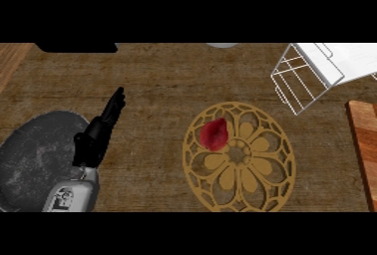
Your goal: Pick the croissant from the placemat and place it in the tiered shelf
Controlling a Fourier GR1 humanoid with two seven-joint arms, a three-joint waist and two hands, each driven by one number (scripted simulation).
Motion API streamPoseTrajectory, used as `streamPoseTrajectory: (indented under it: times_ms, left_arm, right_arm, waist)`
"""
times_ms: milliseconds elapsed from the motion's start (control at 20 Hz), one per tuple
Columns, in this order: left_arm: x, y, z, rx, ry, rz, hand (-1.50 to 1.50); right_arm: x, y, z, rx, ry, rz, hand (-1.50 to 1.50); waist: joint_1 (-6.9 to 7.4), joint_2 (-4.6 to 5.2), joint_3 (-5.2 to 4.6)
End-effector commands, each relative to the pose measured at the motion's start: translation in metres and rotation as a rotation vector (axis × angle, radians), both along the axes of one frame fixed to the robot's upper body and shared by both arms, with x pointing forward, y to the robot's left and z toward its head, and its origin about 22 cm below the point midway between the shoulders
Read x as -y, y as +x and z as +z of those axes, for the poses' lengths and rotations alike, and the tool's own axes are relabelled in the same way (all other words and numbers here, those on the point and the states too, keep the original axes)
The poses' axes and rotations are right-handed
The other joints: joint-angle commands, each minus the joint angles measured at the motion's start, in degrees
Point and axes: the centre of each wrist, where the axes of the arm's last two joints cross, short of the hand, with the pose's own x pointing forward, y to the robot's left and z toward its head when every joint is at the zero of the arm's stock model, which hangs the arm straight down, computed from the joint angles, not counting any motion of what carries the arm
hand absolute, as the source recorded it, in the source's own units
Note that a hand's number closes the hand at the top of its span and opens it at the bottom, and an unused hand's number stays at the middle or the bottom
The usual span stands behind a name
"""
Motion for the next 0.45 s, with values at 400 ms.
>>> streamPoseTrajectory:
  times_ms: [400]
  left_arm:
    - [0.001,0.001,0.008,0.013,-0.012,0.003,0.00]
  right_arm:
    - [0.061,-0.101,-0.029,-0.134,-0.062,0.043,-1.50]
  waist:
    - [-0.66,0.16,0.34]
